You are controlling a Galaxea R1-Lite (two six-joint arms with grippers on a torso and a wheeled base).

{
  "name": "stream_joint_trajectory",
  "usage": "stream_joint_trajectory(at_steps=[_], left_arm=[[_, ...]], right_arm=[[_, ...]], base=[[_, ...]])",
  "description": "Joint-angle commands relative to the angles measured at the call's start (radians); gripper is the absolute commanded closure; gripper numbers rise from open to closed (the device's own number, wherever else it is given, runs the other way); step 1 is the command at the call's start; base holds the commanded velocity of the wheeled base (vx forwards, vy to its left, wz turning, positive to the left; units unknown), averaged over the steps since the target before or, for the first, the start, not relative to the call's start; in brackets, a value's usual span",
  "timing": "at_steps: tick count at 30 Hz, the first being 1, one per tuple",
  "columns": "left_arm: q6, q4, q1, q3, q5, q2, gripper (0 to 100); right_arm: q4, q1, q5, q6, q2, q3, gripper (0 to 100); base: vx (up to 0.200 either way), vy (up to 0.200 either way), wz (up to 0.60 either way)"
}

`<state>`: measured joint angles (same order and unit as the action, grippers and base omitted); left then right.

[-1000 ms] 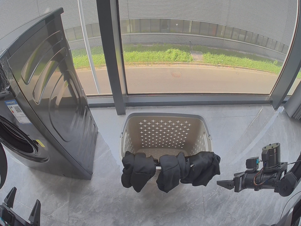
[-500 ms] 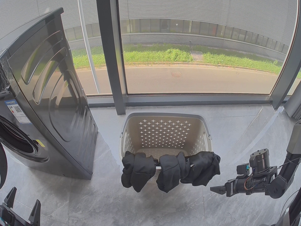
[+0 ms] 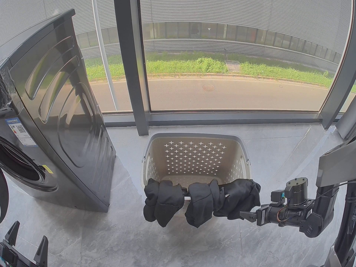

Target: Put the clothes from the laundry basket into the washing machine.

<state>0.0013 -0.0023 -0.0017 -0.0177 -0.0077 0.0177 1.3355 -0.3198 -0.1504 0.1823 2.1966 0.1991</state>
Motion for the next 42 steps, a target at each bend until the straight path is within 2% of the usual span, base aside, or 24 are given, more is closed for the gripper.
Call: stream_joint_trajectory(at_steps=[1,14,28,29,37,42], left_arm=[[0.0,-0.001,0.0,0.016,0.0,-0.018,0],[-0.006,0.001,0.0,0.016,-0.003,-0.018,0],[-0.01,0.001,0.0,0.016,-0.003,-0.018,0],[-0.01,0.001,0.0,0.016,-0.003,-0.018,0],[-0.01,0.001,0.0,0.016,-0.003,-0.018,0],[-0.012,0.001,0.0,0.016,-0.002,-0.018,0]], right_arm=[[0.036,-0.001,0.019,0.002,0.13,0.054,0],[0.036,-0.008,0.017,0.005,0.138,0.151,0],[0.063,-0.03,0.012,0.006,0.14,0.164,0],[0.074,-0.033,0.012,0.006,0.14,0.164,100],[0.09,-0.047,0.012,0.009,0.141,0.154,100],[0.091,-0.05,0.011,0.029,0.137,0.151,100]], base=[[0.0,0.0,0.0],[0.0,0.0,0.0],[0.0,0.0,0.0],[0.0,0.0,0.0],[0.0,0.0,0.0],[0.0,0.0,0.0]])
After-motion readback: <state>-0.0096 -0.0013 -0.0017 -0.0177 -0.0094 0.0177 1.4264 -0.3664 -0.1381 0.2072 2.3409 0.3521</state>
